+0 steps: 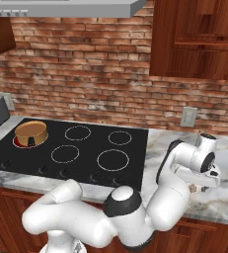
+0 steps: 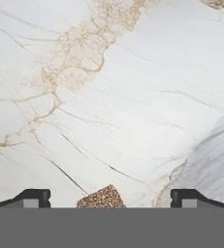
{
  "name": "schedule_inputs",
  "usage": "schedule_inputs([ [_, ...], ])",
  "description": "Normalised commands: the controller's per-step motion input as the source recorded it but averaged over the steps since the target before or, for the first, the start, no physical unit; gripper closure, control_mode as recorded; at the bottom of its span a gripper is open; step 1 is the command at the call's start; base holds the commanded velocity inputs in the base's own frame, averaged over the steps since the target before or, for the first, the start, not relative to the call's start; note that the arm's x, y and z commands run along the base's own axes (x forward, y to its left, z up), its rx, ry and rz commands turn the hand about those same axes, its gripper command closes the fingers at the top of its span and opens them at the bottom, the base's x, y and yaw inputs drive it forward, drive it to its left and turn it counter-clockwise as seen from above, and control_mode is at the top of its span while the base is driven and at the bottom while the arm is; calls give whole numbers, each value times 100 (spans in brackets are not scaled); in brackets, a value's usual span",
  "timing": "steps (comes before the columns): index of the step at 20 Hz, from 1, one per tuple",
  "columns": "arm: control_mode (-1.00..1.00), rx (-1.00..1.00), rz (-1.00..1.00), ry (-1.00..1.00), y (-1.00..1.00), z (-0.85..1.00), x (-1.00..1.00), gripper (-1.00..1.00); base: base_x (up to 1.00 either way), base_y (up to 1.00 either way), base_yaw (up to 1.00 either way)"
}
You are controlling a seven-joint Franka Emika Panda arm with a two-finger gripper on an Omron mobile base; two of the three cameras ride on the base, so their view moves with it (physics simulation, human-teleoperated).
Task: Pick up the sugar cube(s) and place them in the saucepan with hot chocolate.
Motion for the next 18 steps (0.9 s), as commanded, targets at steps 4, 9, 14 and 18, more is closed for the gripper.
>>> schedule_inputs([
  [4,-100,0,0,7,0,-27,-4,-100,0,0,0],
  [9,-100,0,0,2,7,-7,-17,-100,0,0,0],
  [14,-100,0,0,0,9,0,-28,-100,0,0,0],
  [18,-100,0,0,1,1,-4,-1,-100,0,0,0],
])
